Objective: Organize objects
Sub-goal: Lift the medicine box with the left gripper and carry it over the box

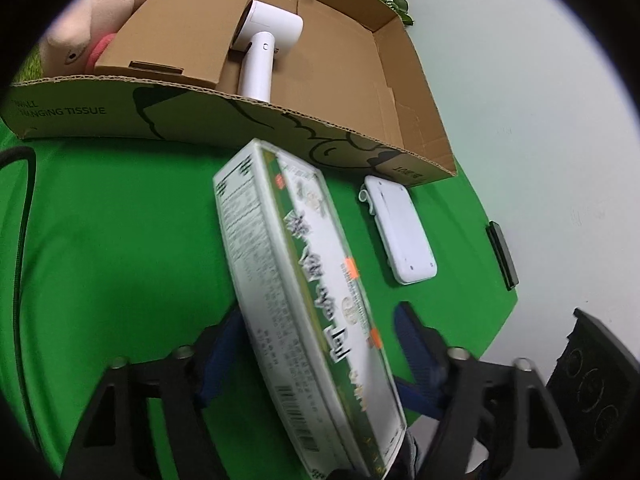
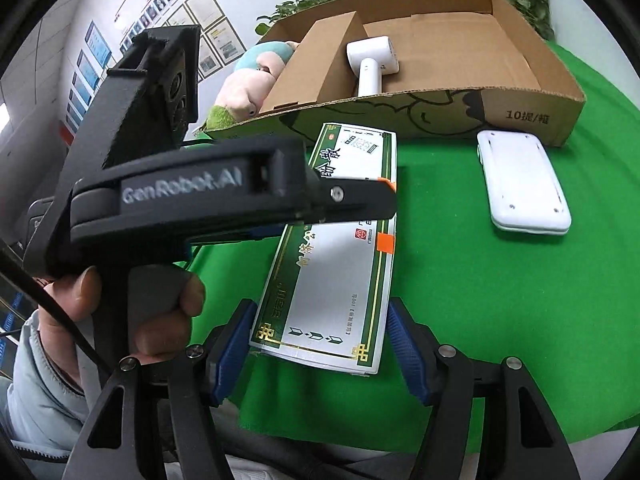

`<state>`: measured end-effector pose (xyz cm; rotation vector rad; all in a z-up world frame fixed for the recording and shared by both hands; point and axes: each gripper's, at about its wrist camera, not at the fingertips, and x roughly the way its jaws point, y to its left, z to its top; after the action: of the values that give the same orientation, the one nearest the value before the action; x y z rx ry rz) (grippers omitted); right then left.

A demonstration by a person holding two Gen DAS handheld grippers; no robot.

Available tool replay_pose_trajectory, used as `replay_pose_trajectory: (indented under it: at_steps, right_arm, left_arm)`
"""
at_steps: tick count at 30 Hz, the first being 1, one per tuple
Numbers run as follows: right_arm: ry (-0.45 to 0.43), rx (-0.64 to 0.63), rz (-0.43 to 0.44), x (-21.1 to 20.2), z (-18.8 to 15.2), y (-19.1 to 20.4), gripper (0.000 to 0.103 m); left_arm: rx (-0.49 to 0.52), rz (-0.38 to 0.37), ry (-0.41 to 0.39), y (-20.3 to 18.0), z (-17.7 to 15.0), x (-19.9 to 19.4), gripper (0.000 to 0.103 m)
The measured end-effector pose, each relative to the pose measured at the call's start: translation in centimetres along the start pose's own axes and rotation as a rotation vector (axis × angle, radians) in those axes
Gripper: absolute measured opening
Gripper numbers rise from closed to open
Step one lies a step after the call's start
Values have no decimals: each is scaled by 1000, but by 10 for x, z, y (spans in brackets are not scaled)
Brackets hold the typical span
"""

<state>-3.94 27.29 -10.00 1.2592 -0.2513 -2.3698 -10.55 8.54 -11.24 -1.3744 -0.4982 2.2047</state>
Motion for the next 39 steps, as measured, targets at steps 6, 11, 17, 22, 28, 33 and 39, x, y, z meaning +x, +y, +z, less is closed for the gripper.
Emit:
replay_pose_trajectory:
  at_steps: [6, 11, 17, 22, 28, 33, 39]
  right_arm:
    - [-24, -42, -31, -3, 5, 12, 62]
    - [-49, -74, -50, -5, 8, 24, 62]
    - [-78, -115, -49, -8, 16, 41, 62]
    - [-108, -127, -21, -6, 30, 50, 62]
    - [-165, -127, 4, -11, 49, 48, 62]
    - [-214, -127, -5, -23, 66, 41, 62]
    - [-278, -127, -42, -37, 91, 35, 62]
  left_arm:
    - [-2, -7, -16, 2, 0, -9, 59]
    - [11, -5, -44, 1, 3, -23, 57]
    - [17, 26, -92, 1, 11, -47, 55]
    - [24, 65, -130, -4, 21, -62, 54]
    - [83, 108, -170, -24, 39, -75, 53]
    - [129, 106, -190, -42, 55, -76, 52]
    - [203, 88, -209, -65, 82, -79, 52]
